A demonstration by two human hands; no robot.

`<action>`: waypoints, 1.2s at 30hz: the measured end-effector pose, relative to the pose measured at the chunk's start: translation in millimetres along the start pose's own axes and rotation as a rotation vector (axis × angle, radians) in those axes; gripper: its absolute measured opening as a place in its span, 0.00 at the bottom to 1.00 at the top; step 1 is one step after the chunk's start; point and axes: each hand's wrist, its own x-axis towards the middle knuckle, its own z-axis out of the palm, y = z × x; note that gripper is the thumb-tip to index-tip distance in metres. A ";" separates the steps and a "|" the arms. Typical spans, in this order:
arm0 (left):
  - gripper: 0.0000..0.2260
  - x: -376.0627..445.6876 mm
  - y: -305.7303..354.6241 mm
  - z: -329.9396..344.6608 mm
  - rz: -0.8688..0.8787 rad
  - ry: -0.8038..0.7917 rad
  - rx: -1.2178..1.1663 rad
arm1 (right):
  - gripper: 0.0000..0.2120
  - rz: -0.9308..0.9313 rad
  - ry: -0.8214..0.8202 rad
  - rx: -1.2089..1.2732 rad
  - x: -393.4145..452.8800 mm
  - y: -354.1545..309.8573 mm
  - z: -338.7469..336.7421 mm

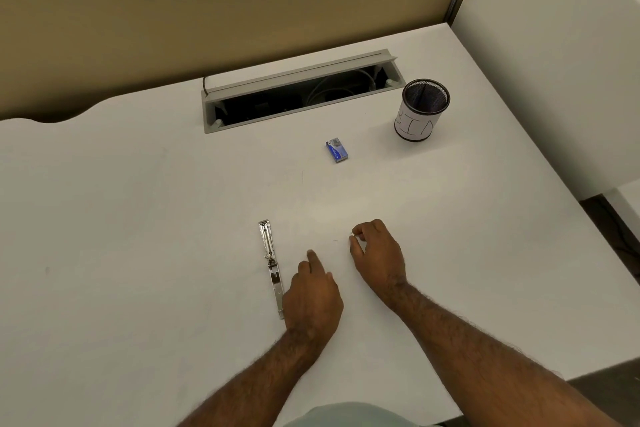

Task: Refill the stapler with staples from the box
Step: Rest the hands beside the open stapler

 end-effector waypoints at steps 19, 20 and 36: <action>0.30 28.4 18.3 -6.6 0.329 -0.090 0.274 | 0.07 0.038 0.038 0.007 4.3 13.2 -7.7; 0.31 29.4 19.2 -6.4 0.343 -0.089 0.282 | 0.07 0.035 0.044 0.009 4.2 13.2 -7.2; 0.09 59.7 10.5 -23.6 -0.085 0.028 -0.731 | 0.02 0.137 0.116 0.140 10.8 16.5 -11.9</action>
